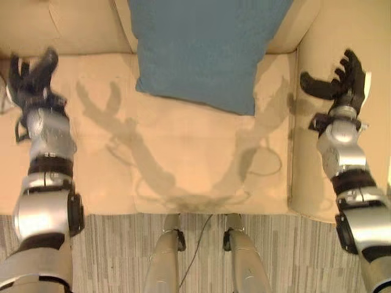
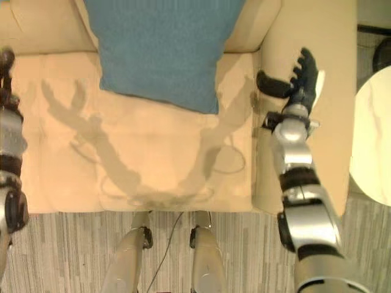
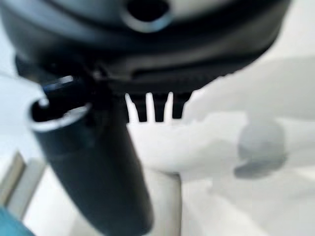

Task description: Pick up all the scattered cushions and arrange them neatly on the sofa.

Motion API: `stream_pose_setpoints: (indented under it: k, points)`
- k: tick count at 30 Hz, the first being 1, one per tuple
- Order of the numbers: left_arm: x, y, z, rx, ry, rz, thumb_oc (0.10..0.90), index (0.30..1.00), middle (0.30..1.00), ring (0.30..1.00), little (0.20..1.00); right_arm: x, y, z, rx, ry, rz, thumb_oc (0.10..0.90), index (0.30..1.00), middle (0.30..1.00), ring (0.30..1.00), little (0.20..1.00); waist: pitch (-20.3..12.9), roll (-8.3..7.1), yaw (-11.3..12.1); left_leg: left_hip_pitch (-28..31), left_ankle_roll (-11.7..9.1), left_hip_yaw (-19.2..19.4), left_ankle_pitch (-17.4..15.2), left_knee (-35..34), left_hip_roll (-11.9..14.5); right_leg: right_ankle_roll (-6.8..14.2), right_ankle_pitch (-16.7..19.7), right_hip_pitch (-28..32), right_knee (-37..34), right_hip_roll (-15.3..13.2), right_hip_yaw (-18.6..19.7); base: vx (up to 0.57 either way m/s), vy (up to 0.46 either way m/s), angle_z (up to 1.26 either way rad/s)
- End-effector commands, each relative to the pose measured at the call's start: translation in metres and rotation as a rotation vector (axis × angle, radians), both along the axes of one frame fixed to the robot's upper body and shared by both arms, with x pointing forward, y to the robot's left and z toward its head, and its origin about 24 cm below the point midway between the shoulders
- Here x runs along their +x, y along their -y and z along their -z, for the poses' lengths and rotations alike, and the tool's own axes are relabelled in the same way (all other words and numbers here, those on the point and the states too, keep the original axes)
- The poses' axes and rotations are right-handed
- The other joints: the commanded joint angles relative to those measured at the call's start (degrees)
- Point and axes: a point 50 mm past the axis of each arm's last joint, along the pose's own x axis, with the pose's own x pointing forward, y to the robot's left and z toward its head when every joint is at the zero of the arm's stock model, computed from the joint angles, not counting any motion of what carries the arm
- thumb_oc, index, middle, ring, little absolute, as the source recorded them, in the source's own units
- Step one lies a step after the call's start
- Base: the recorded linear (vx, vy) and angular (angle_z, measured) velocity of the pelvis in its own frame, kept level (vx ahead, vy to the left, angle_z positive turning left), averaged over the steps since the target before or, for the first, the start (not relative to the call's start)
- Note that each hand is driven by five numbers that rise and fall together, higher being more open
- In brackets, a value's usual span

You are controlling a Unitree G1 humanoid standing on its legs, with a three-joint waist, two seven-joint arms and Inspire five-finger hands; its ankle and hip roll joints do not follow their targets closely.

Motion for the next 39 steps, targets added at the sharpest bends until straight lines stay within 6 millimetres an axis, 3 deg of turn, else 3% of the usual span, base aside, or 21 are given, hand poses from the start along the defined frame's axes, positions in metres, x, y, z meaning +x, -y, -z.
stream_pose_setpoints:
  k: [1, 4, 6, 7, 9, 12, 14, 16, 17, 18, 19, 23, 24, 25, 27, 30, 32, 33, 35, 37, 39]
  points:
    - [-0.072, 0.005, 0.149, -0.016, -0.36, -0.09, 0.8, 0.9, 0.9, 0.9, 0.9, -0.07, 0.008, 0.044, -0.245, 0.072, 0.109, 0.8, 0.9, 0.9, 0.9, 0.9, -16.2, 1.65, -0.4, 9.4, -3.3, -1.7, -11.4, 1.0, 3.1, 4.5, -14.6, 6.6, 5.5, -1.6, -2.5, 0.22, -0.107, 0.05]
    - [-0.089, 0.004, 0.17, -0.017, -0.444, -0.08, 0.8, 0.9, 0.9, 0.9, 0.9, -0.081, 0.005, 0.06, -0.283, 0.015, 0.084, 0.8, 0.9, 0.9, 0.9, 0.9, -17.3, 1.48, -0.5, 11.2, -3.3, -1.6, -11.4, 1.2, 3.6, 4.3, -14.9, 8.1, 5.7, -1.2, -2.6, 0.1, -0.082, 0.07]
    - [-0.137, 0.001, 0.213, -0.018, -0.623, -0.08, 0.8, 0.9, 0.9, 0.9, 0.9, -0.1, -0.003, 0.081, -0.406, -0.091, 0.002, 0.8, 0.9, 0.9, 0.9, 0.9, -18.0, 0.87, -0.6, 14.1, -3.3, -1.6, -12.5, 3.8, 4.8, 3.6, -16.7, 11.3, 7.3, -0.3, -2.6, 0.05, -0.13, 0.01]
    - [-0.182, 0.003, 0.245, -0.119, -0.712, -0.121, 0.8, 0.9, 0.9, 0.9, 0.9, -0.118, -0.002, 0.102, -0.422, -0.192, -0.034, 0.8, 0.9, 0.9, 0.9, 0.9, -18.9, 0.52, -0.2, 16.6, -3.5, -1.9, -12.0, 6.7, 5.7, 2.6, -18.0, 14.3, 9.0, 0.7, -2.9, 0.02, -0.107, -0.05]
    - [-0.2, 0.008, 0.26, -0.154, -0.777, -0.097, 0.8, 0.9, 0.9, 0.9, 0.9, -0.125, 0.001, 0.116, -0.424, -0.273, -0.051, 0.8, 0.9, 0.9, 0.9, 0.9, -19.5, 0.35, 0.2, 18.4, -3.7, -2.1, -11.8, 7.2, 6.1, 2.1, -18.8, 17.0, 9.0, 1.2, -3.1, 0.04, -0.086, -0.08]
    - [-0.239, 0.02, 0.283, -0.19, -0.897, -0.105, 0.8, 0.9, 0.9, 0.9, 0.9, -0.148, 0.017, 0.151, -0.429, -0.466, 0.004, 0.8, 0.9, 0.9, 0.9, 0.9, -20.2, -0.14, 1.5, 18.5, -6.5, -6.1, -4.5, 7.2, 7.0, 1.9, -18.9, 21.4, 8.1, 1.9, -4.5, -0.14, -0.027, 0.11]
    - [-0.244, 0.024, 0.287, -0.189, -0.93, -0.096, 0.8, 0.9, 0.9, 0.9, 0.9, -0.152, 0.02, 0.156, -0.406, -0.48, 0.03, 0.8, 0.9, 0.9, 0.9, 0.9, -20.3, -0.47, 0.8, 18.6, -6.4, -5.7, -4.5, 7.6, 7.2, 1.8, -18.4, 22.0, 7.7, 1.3, -5.8, -0.19, 0.048, 0.41]
    - [-0.258, 0.029, 0.294, -0.189, -0.995, -0.091, 0.8, 0.9, 0.9, 0.9, 0.9, -0.158, 0.026, 0.164, -0.369, -0.512, 0.069, 0.8, 0.9, 0.9, 0.9, 0.9, -21.2, -0.98, -0.2, 21.7, -5.6, -1.9, -8.3, 10.2, 9.0, 1.7, -17.9, 21.2, 8.1, -0.1, -7.4, -0.34, 0.125, 0.31]
    - [-0.269, 0.033, 0.3, -0.248, -1.003, -0.109, 0.8, 0.9, 0.9, 0.9, 0.9, -0.154, 0.024, 0.17, -0.337, -0.534, 0.043, 0.8, 0.9, 0.9, 0.9, 0.9, -22.2, -0.5, -0.3, 26.6, -6.2, -4.5, -11.4, 13.9, 9.3, 1.5, -17.5, 19.3, 9.7, -1.1, -7.3, -0.36, 0.157, 0.08]
    - [-0.269, 0.033, 0.3, -0.249, -1.002, -0.109, 0.8, 0.9, 0.9, 0.9, 0.9, -0.154, 0.024, 0.17, -0.337, -0.533, 0.042, 0.8, 0.9, 0.9, 0.9, 0.9, -22.3, -0.54, -0.4, 26.3, -6.2, -4.6, -11.3, 13.9, 9.2, 1.5, -17.4, 19.1, 9.7, -1.2, -7.4, -0.48, 0.326, -0.2]
    - [-0.283, 0.037, 0.307, -0.274, -1.063, -0.086, 0.8, 0.9, 0.9, 0.9, 0.9, -0.151, 0.019, 0.181, -0.303, -0.582, -0.012, 0.8, 0.9, 0.9, 0.9, 0.9, -23.7, 0.55, -1.1, 32.6, -7.0, -11.1, -11.9, 17.0, 9.7, 1.9, -16.5, 15.8, 12.4, -2.0, -6.2, -0.26, 0.201, -0.17]
    - [-0.284, 0.048, 0.314, -0.276, -1.115, -0.028, 0.8, 0.9, 0.9, 0.9, 0.9, -0.144, 0.003, 0.191, -0.259, -0.607, -0.109, 0.8, 0.9, 0.9, 0.9, 0.9, -24.1, 1.46, -2.8, 35.5, -6.7, -15.7, -11.4, 17.1, 9.8, 4.0, -14.8, 9.7, 15.6, -4.1, -3.0, -0.44, 0.368, -0.07]
    - [-0.28, 0.052, 0.315, -0.263, -1.13, -0.002, 0.8, 0.9, 0.9, 0.9, 0.9, -0.147, 0.003, 0.201, -0.202, -0.635, -0.097, 0.8, 0.9, 0.9, 0.9, 0.9, -23.7, 1.27, -3.5, 36.2, -6.5, -15.1, -18.6, 14.2, 8.4, 6.0, -11.9, 8.8, 15.8, -6.5, -1.1, -0.22, 0.22, -0.22]
    - [-0.279, 0.052, 0.315, -0.263, -1.13, -0.001, 0.8, 0.9, 0.9, 0.9, 0.9, -0.147, 0.003, 0.201, -0.202, -0.634, -0.097, 0.8, 0.9, 0.9, 0.9, 0.9, -23.4, 1.24, -3.2, 36.4, -6.4, -14.8, -18.8, 14.3, 8.3, 6.1, -11.8, 8.9, 15.8, -6.5, -0.9, -0.35, 0.341, -0.22]
    - [-0.275, 0.064, 0.32, -0.265, -1.158, 0.045, 0.8, 0.9, 0.9, 0.9, 0.9, -0.147, 0.001, 0.206, -0.168, -0.646, -0.076, 0.8, 0.9, 0.9, 0.9, 0.9, -23.0, 1.05, -3.8, 37.0, -5.3, -12.2, -26.5, 11.4, 6.6, 8.3, -7.1, 8.2, 12.6, -10.2, -0.7, -0.33, 0.277, 0.13]
    - [-0.275, 0.072, 0.324, -0.249, -1.211, 0.091, 0.8, 0.9, 0.9, 0.9, 0.9, -0.16, -0.002, 0.231, -0.029, -0.706, -0.032, 0.8, 0.9, 0.9, 0.9, 0.9, -21.3, 0.27, -4.2, 35.4, -3.5, -10.3, -29.6, 11.2, 3.2, 9.8, 0.0, 7.1, 7.8, -13.7, -0.6, -0.42, 0.221, -0.16]
    - [-0.276, 0.074, 0.325, -0.229, -1.248, 0.123, 0.8, 0.9, 0.9, 0.9, 0.9, -0.167, -0.009, 0.25, 0.042, -0.772, -0.025, 0.8, 0.9, 0.9, 0.9, 0.9, -19.8, 1.17, -3.2, 32.9, -2.2, -8.8, -29.1, 12.4, 2.3, 7.9, -5.2, 8.0, 10.7, -12.9, -3.7, -0.49, 0.161, -0.52]
    - [-0.276, 0.073, 0.325, -0.229, -1.247, 0.123, 0.8, 0.9, 0.9, 0.9, 0.9, -0.167, -0.009, 0.25, 0.043, -0.771, -0.026, 0.8, 0.9, 0.9, 0.9, 0.9, -19.9, 0.92, -3.3, 32.7, -2.1, -8.9, -28.9, 12.3, 2.1, 7.9, -5.1, 7.9, 10.8, -13.2, -3.7, -0.53, 0.19, -0.4]
    - [-0.298, 0.078, 0.331, -0.254, -1.337, 0.155, 0.8, 0.9, 0.9, 0.9, 0.9, -0.205, -0.01, 0.298, 0.186, -1.005, 0.032, 0.8, 0.9, 0.9, 0.9, 0.9, -20.1, 0.93, 0.0, 27.8, 1.0, -5.8, -25.6, 13.9, -0.9, 5.1, -14.0, 13.8, 24.0, -8.1, -6.2, -0.65, 0.21, -0.48]
    - [-0.304, 0.077, 0.331, -0.21, -1.394, 0.192, 0.8, 0.9, 0.9, 0.9, 0.9, -0.236, -0.013, 0.322, 0.256, -1.168, 0.051, 0.8, 0.9, 0.9, 0.9, 0.9, -21.5, 0.0, 1.7, 25.4, 2.1, -4.8, -23.7, 14.6, -2.4, 4.1, -17.1, 17.8, 26.8, -3.2, -4.3, -0.39, 0.061, -0.62]
    - [-0.301, 0.071, 0.329, -0.134, -1.445, 0.254, 0.8, 0.9, 0.9, 0.9, 0.9, -0.264, -0.017, 0.34, 0.322, -1.324, 0.077, 0.8, 0.9, 0.9, 0.9, 0.9, -23.0, -2.02, 4.8, 23.1, 1.8, -4.7, -22.2, 15.2, -3.7, 2.1, -20.9, 21.7, 21.8, 0.0, -4.0, -0.24, -0.109, -0.11]
